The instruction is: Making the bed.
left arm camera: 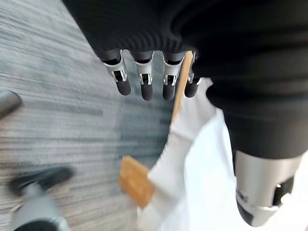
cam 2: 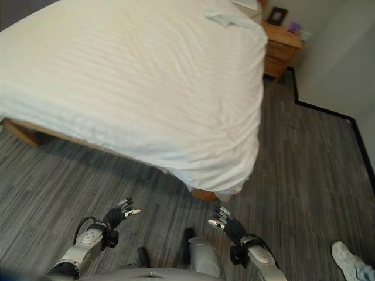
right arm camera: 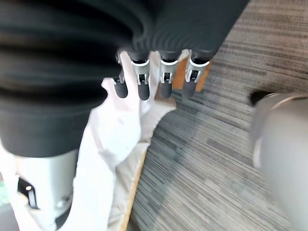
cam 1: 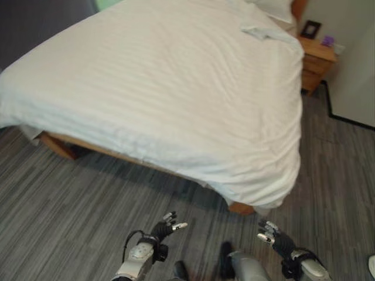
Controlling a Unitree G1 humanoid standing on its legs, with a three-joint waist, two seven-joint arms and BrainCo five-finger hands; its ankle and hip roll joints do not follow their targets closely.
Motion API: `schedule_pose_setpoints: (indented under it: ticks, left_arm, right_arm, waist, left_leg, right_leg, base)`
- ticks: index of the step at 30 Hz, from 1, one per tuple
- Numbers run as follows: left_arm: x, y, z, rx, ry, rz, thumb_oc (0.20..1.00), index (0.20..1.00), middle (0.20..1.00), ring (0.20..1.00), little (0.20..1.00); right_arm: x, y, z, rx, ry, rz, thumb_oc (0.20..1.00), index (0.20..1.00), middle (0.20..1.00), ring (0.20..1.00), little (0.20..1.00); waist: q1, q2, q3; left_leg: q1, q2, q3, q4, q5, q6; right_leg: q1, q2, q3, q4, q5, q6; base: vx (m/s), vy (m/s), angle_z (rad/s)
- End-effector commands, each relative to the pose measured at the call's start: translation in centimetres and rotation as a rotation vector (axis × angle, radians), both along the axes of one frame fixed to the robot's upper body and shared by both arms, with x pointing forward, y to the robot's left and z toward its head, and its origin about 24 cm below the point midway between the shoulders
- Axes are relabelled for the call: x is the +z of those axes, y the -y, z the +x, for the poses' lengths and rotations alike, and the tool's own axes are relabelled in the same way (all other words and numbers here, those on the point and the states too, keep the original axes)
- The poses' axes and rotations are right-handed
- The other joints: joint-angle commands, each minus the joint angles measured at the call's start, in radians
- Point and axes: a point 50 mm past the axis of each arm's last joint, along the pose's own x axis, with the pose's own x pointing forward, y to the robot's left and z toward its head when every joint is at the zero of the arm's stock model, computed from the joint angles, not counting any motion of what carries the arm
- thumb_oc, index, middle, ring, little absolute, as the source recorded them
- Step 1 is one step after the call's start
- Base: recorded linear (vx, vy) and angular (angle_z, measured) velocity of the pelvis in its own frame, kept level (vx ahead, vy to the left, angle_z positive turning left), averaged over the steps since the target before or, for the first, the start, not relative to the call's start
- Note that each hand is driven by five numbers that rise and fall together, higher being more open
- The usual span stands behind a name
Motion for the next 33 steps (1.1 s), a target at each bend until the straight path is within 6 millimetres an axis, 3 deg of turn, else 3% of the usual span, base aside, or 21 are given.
schedule_pose_setpoints:
  ticks: [1,2,4,6,8,9,10,11,12,13,14,16,19,23,24,25,26,27,30,31,33]
  left_arm:
    - [1.6,0.5,2.0,0.014,0.114,-0.032,1.0,1.0,1.0,1.0,1.0]
    - [1.7,0.7,2.1,0.035,0.122,-0.054,1.0,1.0,1.0,1.0,1.0]
    - [1.7,0.3,2.1,0.056,0.121,-0.061,1.0,1.0,1.0,1.0,1.0]
    - [1.3,0.2,1.7,0.07,0.103,-0.058,1.0,1.0,1.0,1.0,1.0]
    - [1.2,0.2,1.5,0.089,0.098,-0.069,1.0,1.0,1.0,1.0,1.0]
    - [1.2,0.2,1.5,0.116,0.098,-0.087,1.0,1.0,1.0,1.0,1.0]
    - [1.6,0.7,1.7,0.163,0.141,-0.138,1.0,1.0,1.0,1.0,1.0]
    - [1.6,1.1,1.7,0.164,0.135,-0.155,1.0,1.0,1.0,1.0,1.0]
    - [1.6,1.1,1.7,0.164,0.136,-0.155,1.0,1.0,1.0,1.0,1.0]
    - [1.5,1.2,1.5,0.18,0.133,-0.171,1.0,1.0,1.0,1.0,1.0]
    - [1.1,1.3,0.6,0.205,0.108,-0.205,1.0,1.0,1.0,1.0,1.0]
    - [0.8,1.7,0.2,0.201,0.093,-0.215,1.0,1.0,1.0,1.0,1.0]
    - [1.2,2.5,0.9,0.139,0.114,-0.184,1.0,1.0,1.0,1.0,1.0]
    - [1.5,1.8,0.8,0.198,0.137,-0.196,1.0,1.0,1.0,1.0,1.0]
    - [4.1,-0.4,2.1,0.212,0.22,-0.187,1.0,1.0,1.0,1.0,1.0]
    - [4.1,-0.4,2.1,0.212,0.22,-0.187,1.0,1.0,1.0,1.0,1.0]
    - [3.7,-0.5,2.2,0.187,0.211,-0.121,1.0,1.0,1.0,1.0,1.0]
    - [4.1,-0.5,2.6,0.202,0.237,-0.12,1.0,1.0,1.0,1.0,1.0]
    - [3.8,-0.2,2.3,0.259,0.225,-0.189,1.0,1.0,1.0,1.0,1.0]
    - [3.3,0.1,2.1,0.255,0.194,-0.22,1.0,1.0,1.0,1.0,1.0]
    - [3.3,0.0,2.1,0.216,0.19,-0.183,1.0,1.0,1.0,1.0,1.0]
  right_arm:
    - [1.1,0.1,1.2,0.071,0.08,-0.062,1.0,1.0,1.0,1.0,1.0]
    - [1.3,-0.1,2.1,0.092,0.098,-0.092,1.0,1.0,1.0,1.0,1.0]
    - [1.8,-0.9,2.8,0.096,0.127,-0.054,1.0,1.0,1.0,1.0,1.0]
    - [2.3,-0.9,3.1,0.09,0.152,-0.041,1.0,1.0,1.0,1.0,1.0]
    - [2.7,-0.8,3.3,0.087,0.174,-0.043,1.0,1.0,1.0,1.0,1.0]
    - [3.3,-0.6,3.8,0.086,0.2,-0.051,1.0,1.0,1.0,1.0,1.0]
    - [4.1,-0.6,4.8,0.092,0.246,-0.065,1.0,1.0,1.0,1.0,1.0]
    - [4.2,-0.6,5.0,0.091,0.252,-0.065,1.0,1.0,1.0,1.0,1.0]
    - [4.2,-0.6,5.0,0.091,0.253,-0.065,1.0,1.0,1.0,1.0,1.0]
    - [4.2,-0.5,5.0,0.073,0.252,-0.065,1.0,1.0,1.0,1.0,1.0]
    - [4.1,-0.1,4.4,0.029,0.252,-0.049,1.0,1.0,1.0,1.0,1.0]
    - [3.7,0.1,3.7,0.021,0.237,-0.063,1.0,1.0,1.0,1.0,1.0]
    - [2.8,-0.1,3.1,-0.046,0.205,-0.051,1.0,1.0,1.0,1.0,1.0]
    - [1.9,-0.7,2.4,-0.124,0.162,0.04,1.0,1.0,1.0,1.0,1.0]
    - [2.1,-1.9,3.5,-0.128,0.126,0.146,1.0,1.0,1.0,1.0,1.0]
    - [2.1,-1.9,3.5,-0.129,0.126,0.146,1.0,1.0,1.0,1.0,1.0]
    - [1.3,-2.4,3.3,-0.11,0.078,0.131,1.0,1.0,1.0,1.0,1.0]
    - [1.6,-2.4,3.7,-0.125,0.093,0.157,1.0,1.0,1.0,1.0,1.0]
    - [2.6,-2.9,4.5,-0.112,0.14,0.211,1.0,1.0,1.0,1.0,1.0]
    - [3.7,-2.2,5.4,-0.03,0.201,0.096,1.0,1.0,1.0,1.0,1.0]
    - [3.9,-1.8,5.5,-0.024,0.21,0.065,1.0,1.0,1.0,1.0,1.0]
  waist:
    - [0.001,0.001,-0.002]
    - [0.028,-0.016,-0.026]
    - [0.039,-0.036,-0.038]
    - [0.036,-0.043,-0.043]
    - [0.036,-0.048,-0.038]
    - [0.039,-0.055,-0.025]
    - [0.082,-0.061,0.001]
    - [0.089,-0.059,0.008]
    - [0.087,-0.059,0.006]
    - [0.086,-0.062,0.008]
    - [0.062,-0.055,-0.02]
    - [0.054,-0.039,-0.042]
    - [0.024,-0.022,-0.06]
    - [0.022,-0.011,-0.076]
    - [0.054,0.039,-0.009]
    - [0.053,0.038,-0.01]
    - [0.045,0.03,-0.013]
    - [0.06,0.028,-0.007]
    - [0.072,0.017,-0.005]
    - [0.07,0.009,0.003]
    - [0.066,0.003,0.009]
  left_leg:
    - [-0.069,-0.046,-0.142,-0.051,0.083,-0.057]
    - [-0.08,-0.034,-0.094,-0.051,0.099,-0.063]
    - [-0.083,-0.017,-0.055,-0.051,0.123,-0.079]
    - [-0.079,0.008,-0.059,-0.051,0.152,-0.1]
    - [-0.077,0.02,-0.069,-0.024,0.16,-0.111]
    - [-0.104,0.033,-0.095,0.058,0.147,-0.119]
    - [-0.15,-0.03,-0.363,0.195,0.126,-0.114]
    - [-0.153,-0.054,-0.431,0.208,0.105,-0.114]
    - [-0.155,-0.055,-0.432,0.207,0.107,-0.114]
    - [-0.149,-0.07,-0.463,0.226,0.077,-0.113]
    - [-0.098,-0.057,-0.401,0.165,0.035,-0.089]
    - [-0.053,-0.066,-0.378,0.071,0.05,-0.08]
    - [-0.023,-0.081,-0.387,0.018,0.06,-0.073]
    - [0.004,-0.089,-0.396,0.013,0.053,-0.065]
    - [0.123,-0.088,-0.448,-0.051,-0.02,-0.03]
    - [0.123,-0.087,-0.448,-0.051,-0.02,-0.03]
    - [0.123,-0.099,-0.445,-0.051,-0.018,-0.021]
    - [0.13,-0.1,-0.437,-0.051,-0.016,-0.02]
    - [0.129,-0.112,-0.43,-0.05,-0.014,-0.011]
    - [0.129,-0.106,-0.42,-0.046,-0.021,-0.008]
    - [0.132,-0.101,-0.407,-0.043,-0.026,-0.004]
  right_leg:
    - [0.149,-0.04,0.015,-0.154,0.035,-0.027]
    - [0.204,-0.061,-0.014,-0.194,0.055,-0.013]
    - [0.23,-0.044,-0.034,-0.283,0.035,-0.016]
    - [0.256,-0.004,0.006,-0.357,0.014,-0.034]
    - [0.273,0.006,0.004,-0.373,0.013,-0.041]
    - [0.276,0.012,0.005,-0.373,0.014,-0.054]
    - [0.262,0.023,0.063,-0.359,0.015,-0.077]
    - [0.26,0.024,0.083,-0.354,0.015,-0.078]
    - [0.258,0.023,0.082,-0.355,0.016,-0.078]
    - [0.255,0.026,0.109,-0.357,0.019,-0.081]
    - [0.252,0.031,0.119,-0.355,0.018,-0.081]
    - [0.243,0.048,0.124,-0.349,0.012,-0.084]
    - [0.235,0.063,0.139,-0.354,0.013,-0.09]
    - [0.259,0.066,0.15,-0.355,0.004,-0.094]
    - [0.07,-0.01,0.06,-0.097,0.028,-0.048]
    - [0.071,-0.01,0.059,-0.098,0.029,-0.048]
    - [0.048,0.039,0.163,-0.089,0.065,-0.037]
    - [0.044,0.045,0.174,-0.092,0.075,-0.032]
    - [0.053,0.018,0.126,-0.107,0.105,-0.033]
    - [0.043,0.018,0.111,-0.091,0.112,-0.024]
    - [0.024,0.016,0.108,-0.051,0.127,-0.012]
  base:
    - [-0.21,-0.222,-0.82]
    - [-0.13,-0.181,-0.89]
    - [-0.11,-0.242,-1.06]
    - [-0.01,-0.327,-1.16]
    - [0.01,-0.218,-0.33]
    - [-0.09,-0.264,-0.05]
    - [-0.1,-0.316,-0.05]
    - [-0.08,-0.197,-0.58]
    - [-0.03,-0.115,-1.06]
    - [0.02,-0.09,-1.13]
    - [0.04,-0.074,-0.74]
    - [0.05,0.031,-0.12]
    - [0.0,0.045,-0.02]
    - [0.04,0.021,-0.07]
    - [0.0,0.0,0.0]
    - [-0.03,0.067,0.01]
    - [-0.04,0.079,0.0]
    - [-0.05,0.097,-0.03]
    - [-0.04,0.019,-0.18]
    - [-0.06,-0.012,-0.16]
    - [-0.05,-0.031,-0.21]
